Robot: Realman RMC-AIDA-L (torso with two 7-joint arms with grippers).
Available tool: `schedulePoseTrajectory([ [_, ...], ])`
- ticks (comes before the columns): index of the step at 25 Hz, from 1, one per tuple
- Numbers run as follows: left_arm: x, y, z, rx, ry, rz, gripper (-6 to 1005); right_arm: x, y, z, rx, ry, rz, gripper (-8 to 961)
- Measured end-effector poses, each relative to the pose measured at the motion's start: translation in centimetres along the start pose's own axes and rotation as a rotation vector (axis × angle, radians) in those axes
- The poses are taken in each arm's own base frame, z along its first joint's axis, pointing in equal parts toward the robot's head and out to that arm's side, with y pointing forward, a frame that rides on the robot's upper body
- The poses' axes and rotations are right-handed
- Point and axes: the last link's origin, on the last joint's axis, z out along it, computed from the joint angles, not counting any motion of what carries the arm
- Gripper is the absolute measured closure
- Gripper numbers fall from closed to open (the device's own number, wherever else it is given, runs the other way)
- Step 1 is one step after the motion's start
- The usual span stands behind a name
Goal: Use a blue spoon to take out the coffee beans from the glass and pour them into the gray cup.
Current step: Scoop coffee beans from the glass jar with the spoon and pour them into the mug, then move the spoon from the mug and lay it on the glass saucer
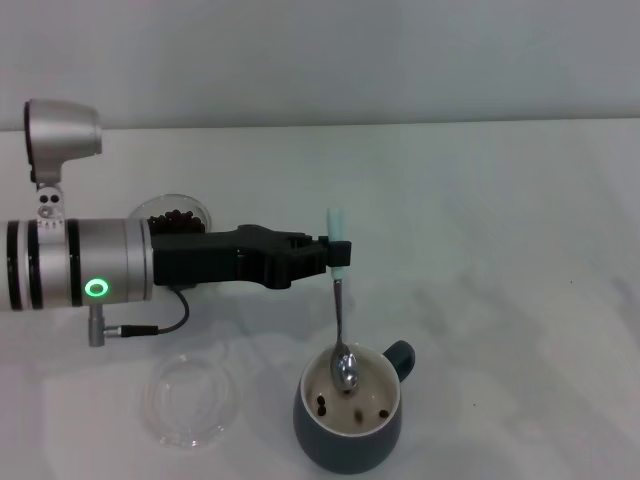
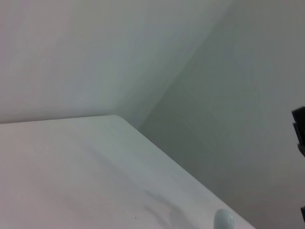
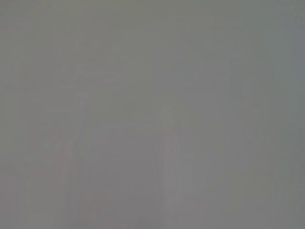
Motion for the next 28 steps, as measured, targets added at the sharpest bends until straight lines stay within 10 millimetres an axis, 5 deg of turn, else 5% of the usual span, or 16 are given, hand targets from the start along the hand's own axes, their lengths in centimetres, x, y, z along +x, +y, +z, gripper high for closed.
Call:
schedulePoseTrajectory([
  [9,0.9,0.4,0.2,-0.002,-0.012,0.061,816,0.1,0.0,0.2,-0.003,0.000,0.001,362],
  [17,1.0,0.9,-3.9,0.020,0.135,0.046,813,-0.1,0.0,0.2,-0.008,-0.014,-0.001,363],
  [28,-3.5,-0.4,-10.0,0.193,0.247,0.006,809,-0.4,0.2,0.3,-0.021,-0.034,0.004,364],
])
